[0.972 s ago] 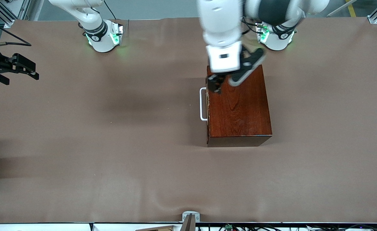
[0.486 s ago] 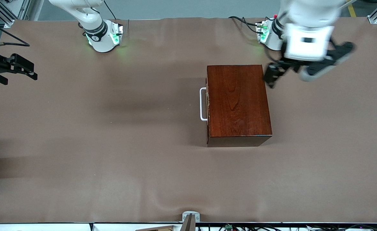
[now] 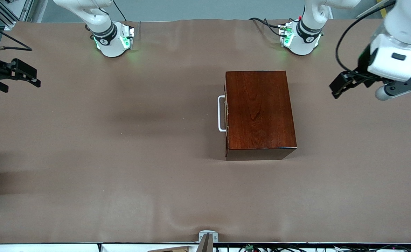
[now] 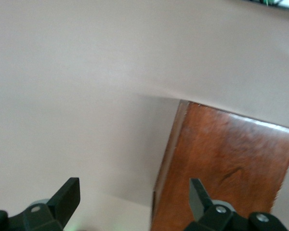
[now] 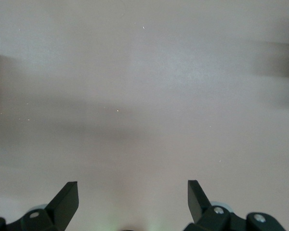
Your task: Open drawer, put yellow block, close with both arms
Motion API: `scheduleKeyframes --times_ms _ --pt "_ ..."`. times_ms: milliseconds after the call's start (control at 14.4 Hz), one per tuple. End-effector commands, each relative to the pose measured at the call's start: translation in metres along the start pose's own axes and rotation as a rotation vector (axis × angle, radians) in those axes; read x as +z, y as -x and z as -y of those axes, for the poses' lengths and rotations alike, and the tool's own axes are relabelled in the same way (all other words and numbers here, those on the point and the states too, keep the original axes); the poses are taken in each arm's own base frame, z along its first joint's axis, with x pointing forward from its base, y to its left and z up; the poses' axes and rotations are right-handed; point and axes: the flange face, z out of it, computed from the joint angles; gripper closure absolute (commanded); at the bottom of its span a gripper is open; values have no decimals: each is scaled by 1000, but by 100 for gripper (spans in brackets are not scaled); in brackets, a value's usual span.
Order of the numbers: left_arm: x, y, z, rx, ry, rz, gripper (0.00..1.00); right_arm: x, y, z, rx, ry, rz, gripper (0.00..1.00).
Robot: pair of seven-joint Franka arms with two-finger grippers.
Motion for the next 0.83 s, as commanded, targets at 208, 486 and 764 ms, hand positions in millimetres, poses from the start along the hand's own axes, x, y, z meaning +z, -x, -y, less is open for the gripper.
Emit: scheduleKeyframes --times_ms 208,486,764 --pt "14 32 48 231 20 -30 0 -6 5 -5 1 1 -7 0" --pt "23 47 50 294 7 -44 0 -11 6 -11 14 -1 -19 0" --pt "24 52 57 291 58 -37 0 -26 14 -12 16 7 -8 0"
